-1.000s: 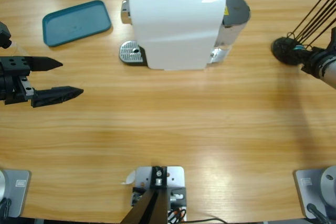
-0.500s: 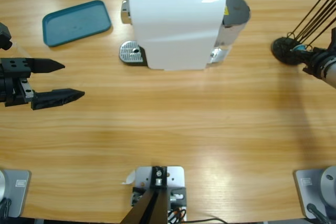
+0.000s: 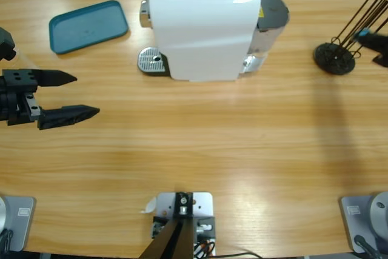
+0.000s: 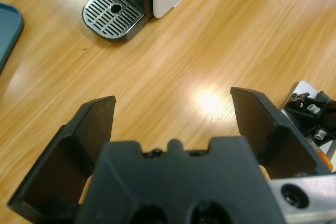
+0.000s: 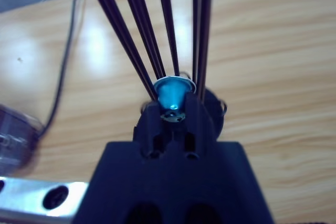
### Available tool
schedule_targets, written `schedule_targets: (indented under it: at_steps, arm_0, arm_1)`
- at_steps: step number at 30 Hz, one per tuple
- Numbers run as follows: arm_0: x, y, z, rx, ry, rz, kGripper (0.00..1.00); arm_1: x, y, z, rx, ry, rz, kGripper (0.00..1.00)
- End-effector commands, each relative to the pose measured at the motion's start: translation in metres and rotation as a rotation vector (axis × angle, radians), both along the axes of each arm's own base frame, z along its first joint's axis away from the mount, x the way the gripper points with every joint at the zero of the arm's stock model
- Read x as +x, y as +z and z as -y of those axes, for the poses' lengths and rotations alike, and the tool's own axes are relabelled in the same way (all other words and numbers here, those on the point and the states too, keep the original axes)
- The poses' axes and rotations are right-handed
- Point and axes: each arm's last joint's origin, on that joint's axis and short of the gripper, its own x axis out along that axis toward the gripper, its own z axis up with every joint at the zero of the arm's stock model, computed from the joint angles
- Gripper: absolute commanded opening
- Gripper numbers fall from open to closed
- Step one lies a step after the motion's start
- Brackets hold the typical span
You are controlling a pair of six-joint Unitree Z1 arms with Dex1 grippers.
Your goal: Pour coffee
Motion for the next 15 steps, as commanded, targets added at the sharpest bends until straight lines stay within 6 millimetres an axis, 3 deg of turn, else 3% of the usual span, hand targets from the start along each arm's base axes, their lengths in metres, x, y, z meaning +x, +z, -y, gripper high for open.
schedule_targets:
  at_steps: [1,10,15]
  arm_0:
    - [-0.001,-0.017,0.010,0.025,-0.035,-0.049,0.945]
    - [-0.003,-0.017,0.013,0.015,-0.050,-0.047,0.944]
    - [-0.006,-0.012,0.010,0.000,-0.039,-0.024,0.944]
  arm_1:
    - [-0.023,0.057,0.001,-0.006,0.010,0.120,0.000]
    - [-0.071,0.099,0.005,0.008,0.013,0.194,0.000]
    - [-0.091,0.106,-0.009,0.048,0.268,0.217,0.000]
